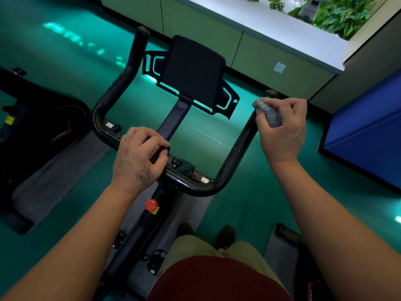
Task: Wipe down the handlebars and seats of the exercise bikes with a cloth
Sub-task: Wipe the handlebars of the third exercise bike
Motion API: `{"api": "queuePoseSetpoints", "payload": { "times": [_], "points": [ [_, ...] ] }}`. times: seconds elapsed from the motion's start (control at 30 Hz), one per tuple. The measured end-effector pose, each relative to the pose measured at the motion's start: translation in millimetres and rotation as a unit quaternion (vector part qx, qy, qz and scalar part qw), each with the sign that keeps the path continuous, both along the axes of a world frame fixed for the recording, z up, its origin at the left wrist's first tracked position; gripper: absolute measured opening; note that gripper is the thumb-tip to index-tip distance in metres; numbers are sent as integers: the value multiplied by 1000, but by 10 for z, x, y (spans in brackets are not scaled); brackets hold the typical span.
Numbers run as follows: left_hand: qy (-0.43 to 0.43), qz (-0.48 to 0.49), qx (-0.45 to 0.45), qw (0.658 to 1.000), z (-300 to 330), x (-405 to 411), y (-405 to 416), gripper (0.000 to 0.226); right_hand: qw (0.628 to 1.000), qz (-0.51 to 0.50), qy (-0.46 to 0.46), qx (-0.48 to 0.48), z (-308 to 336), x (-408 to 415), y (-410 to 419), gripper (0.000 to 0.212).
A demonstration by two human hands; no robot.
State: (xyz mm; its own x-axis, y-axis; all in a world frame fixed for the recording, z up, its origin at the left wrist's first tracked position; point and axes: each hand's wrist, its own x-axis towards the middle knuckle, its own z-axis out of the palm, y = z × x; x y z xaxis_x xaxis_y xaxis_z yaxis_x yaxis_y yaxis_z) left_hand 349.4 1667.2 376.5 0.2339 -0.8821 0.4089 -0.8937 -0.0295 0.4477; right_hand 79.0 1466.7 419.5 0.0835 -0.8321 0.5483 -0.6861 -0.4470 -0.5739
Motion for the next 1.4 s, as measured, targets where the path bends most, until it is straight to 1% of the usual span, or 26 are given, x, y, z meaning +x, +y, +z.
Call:
{"api": "queuePoseSetpoints", "payload": {
  "times": [0.17,0.33,0.5,0.6,0.7,0.83,1.03,1.2,1.3,1.4],
  "points": [
    [1,4,0,1000,-12,0,-2,12,999,11,5,30,-129,-28,136,20],
    [-1,12,5,1000,10,-22,6,11,1000,3,0,18,84,19,-93,22],
    [-8,20,0,1000,5,-37,12,12,999,-6,5,41,126,70,-125,21],
    [-19,23,-7,1000,17,-65,25,13,998,17,10,68,7,2,27,20],
    [-22,26,-4,999,31,-82,40,14,993,58,46,95,-69,-66,159,21],
    [-20,37,-3,999,39,-87,69,17,989,88,83,90,33,-151,103,27],
    [-7,27,7,1000,27,-67,119,26,994,53,51,87,278,-105,-124,28],
    [-5,21,-4,1000,-36,-33,117,29,995,10,9,103,63,18,64,23],
    [5,28,-11,1000,-56,-21,123,27,995,1,-3,95,-99,83,258,19],
    [1,20,-3,1000,-69,-16,108,27,996,-14,-18,91,-155,120,313,19]
  ]
}}
